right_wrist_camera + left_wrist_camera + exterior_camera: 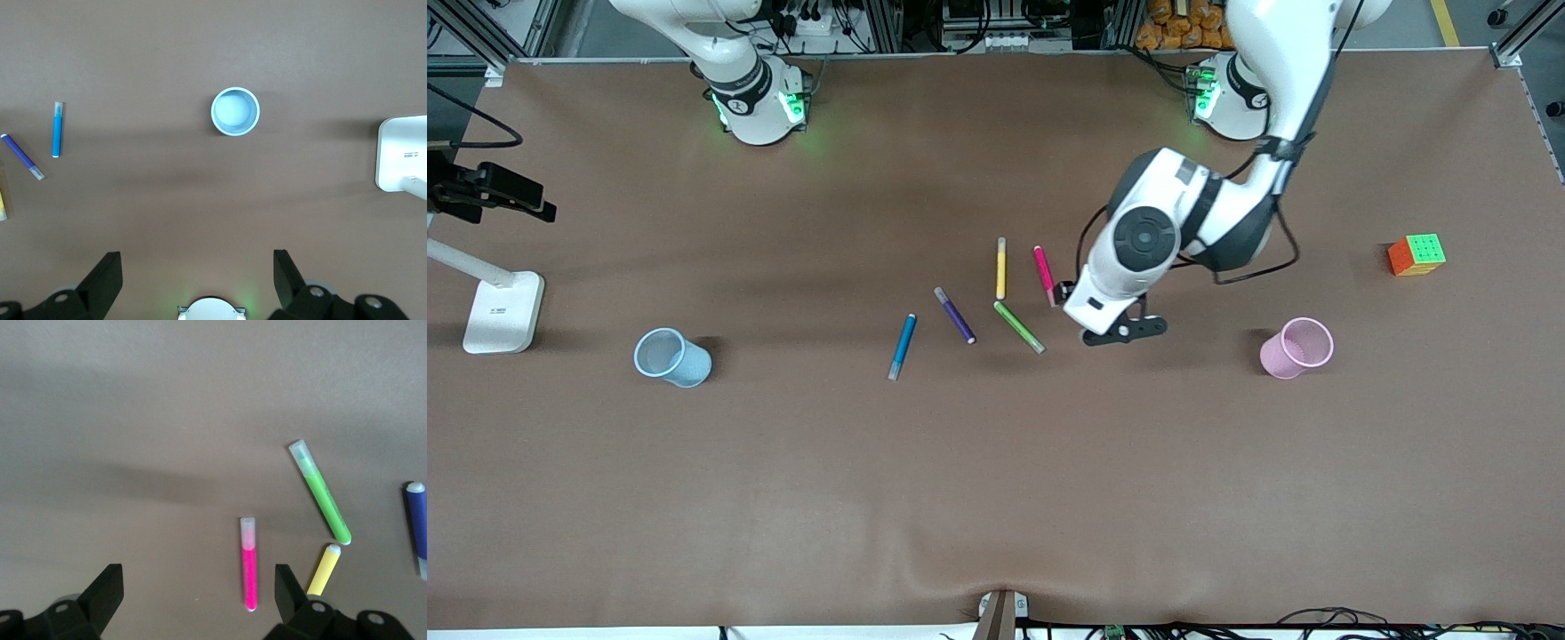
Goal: Place pink and blue markers in matching cups
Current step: 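Lower the left gripper onto the pink marker and close it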
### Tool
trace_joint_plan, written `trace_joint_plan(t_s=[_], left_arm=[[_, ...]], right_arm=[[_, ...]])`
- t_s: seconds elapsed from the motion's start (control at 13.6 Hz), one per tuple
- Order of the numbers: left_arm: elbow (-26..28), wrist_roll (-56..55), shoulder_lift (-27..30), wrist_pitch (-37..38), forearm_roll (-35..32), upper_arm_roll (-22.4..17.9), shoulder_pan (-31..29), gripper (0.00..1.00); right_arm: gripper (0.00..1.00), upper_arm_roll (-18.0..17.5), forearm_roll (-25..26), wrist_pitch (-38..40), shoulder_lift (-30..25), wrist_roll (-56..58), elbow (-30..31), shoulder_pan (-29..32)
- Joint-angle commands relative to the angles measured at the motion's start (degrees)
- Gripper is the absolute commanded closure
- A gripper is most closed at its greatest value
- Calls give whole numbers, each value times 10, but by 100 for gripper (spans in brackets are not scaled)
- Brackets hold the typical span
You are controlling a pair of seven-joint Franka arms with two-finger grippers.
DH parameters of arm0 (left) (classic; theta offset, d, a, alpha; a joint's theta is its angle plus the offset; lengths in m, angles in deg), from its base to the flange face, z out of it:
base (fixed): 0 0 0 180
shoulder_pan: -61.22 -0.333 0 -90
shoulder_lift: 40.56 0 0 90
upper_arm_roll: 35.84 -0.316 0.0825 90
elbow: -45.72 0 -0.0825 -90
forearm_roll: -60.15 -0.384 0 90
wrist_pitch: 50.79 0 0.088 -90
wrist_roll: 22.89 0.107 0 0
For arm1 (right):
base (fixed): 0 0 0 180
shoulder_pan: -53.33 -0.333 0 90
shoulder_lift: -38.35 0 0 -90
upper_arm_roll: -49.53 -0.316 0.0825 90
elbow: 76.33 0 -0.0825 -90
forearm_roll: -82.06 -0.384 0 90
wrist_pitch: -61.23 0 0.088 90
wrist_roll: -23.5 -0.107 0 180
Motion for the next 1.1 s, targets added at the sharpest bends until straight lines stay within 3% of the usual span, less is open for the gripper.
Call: trace_joint_plan(t_s=[0.0,0.44,0.88,1.03], left_arm=[[3,-30,-26,-33,5,-4,24,0],[6,-108,-79,-89,0,-4,67,0],[50,-112,-81,-130,3,-4,66,25],[51,-112,-84,-134,3,-3,68,26]], right_arm=[[0,-2,-6,5,5,1,-1,0],[0,-3,-9,-29,9,1,33,-39],[0,-3,-18,-104,8,-8,104,-77],[0,-3,-30,-121,8,-9,118,-79]])
